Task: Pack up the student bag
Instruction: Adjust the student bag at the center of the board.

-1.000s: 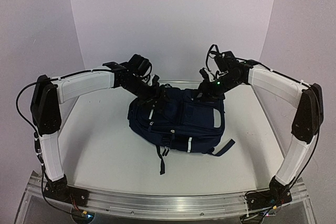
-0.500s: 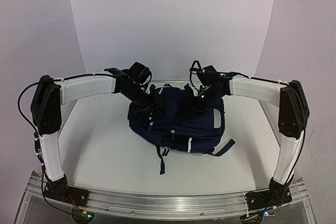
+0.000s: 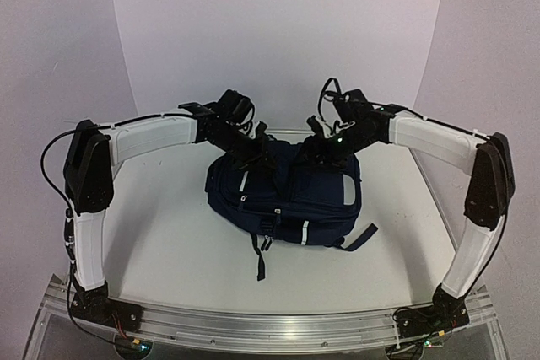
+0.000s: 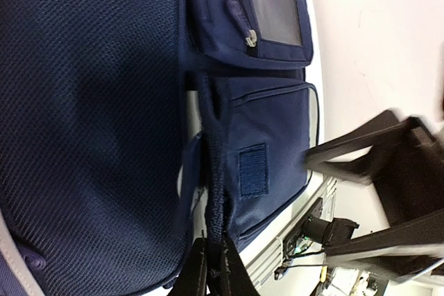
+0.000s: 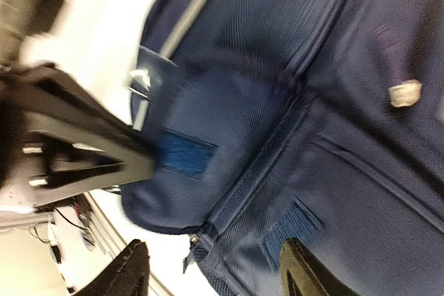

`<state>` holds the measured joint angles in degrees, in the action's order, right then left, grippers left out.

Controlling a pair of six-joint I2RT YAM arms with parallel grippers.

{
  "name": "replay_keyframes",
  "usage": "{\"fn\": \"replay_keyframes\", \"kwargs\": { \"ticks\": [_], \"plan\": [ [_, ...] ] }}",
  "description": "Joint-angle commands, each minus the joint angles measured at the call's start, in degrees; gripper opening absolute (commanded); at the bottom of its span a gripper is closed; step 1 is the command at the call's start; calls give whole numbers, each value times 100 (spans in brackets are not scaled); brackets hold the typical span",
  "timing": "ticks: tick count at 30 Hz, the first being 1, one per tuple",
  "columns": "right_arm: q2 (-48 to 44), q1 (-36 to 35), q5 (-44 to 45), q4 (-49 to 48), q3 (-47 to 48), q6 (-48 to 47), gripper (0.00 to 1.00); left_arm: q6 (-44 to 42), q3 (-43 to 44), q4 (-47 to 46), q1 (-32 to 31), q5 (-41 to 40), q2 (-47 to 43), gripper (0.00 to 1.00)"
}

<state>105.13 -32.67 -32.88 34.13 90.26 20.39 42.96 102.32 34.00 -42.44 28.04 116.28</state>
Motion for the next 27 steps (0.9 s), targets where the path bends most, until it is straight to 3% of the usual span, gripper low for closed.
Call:
{"fn": "replay_keyframes", "kwargs": {
  "ticks": [1, 8, 13, 21, 23, 27],
  "plan": [
    [-540, 477, -54, 224, 127, -100, 67, -230, 523, -172, -96, 300, 133, 2],
    [-689, 1252, 72, 767, -53, -559, 70, -488, 1098, -68, -333, 641, 532, 0],
    [-854, 1708, 298, 1141, -332, -906, 78, -686, 1571, 247, -469, 713, 923, 0],
    [-931, 2227, 528, 1642, -575, -1303, 79, -762, 2257, 369, -555, 876, 1624, 0],
    [-933, 2288, 524, 1766, -621, -1384, 79, -772, 2386, 371, -578, 961, 1832, 9],
    [-946, 2351, 380, 1889, -701, -1428, 80, -784, 2652, 428, -627, 1075, 2161, 46]
  ]
}}
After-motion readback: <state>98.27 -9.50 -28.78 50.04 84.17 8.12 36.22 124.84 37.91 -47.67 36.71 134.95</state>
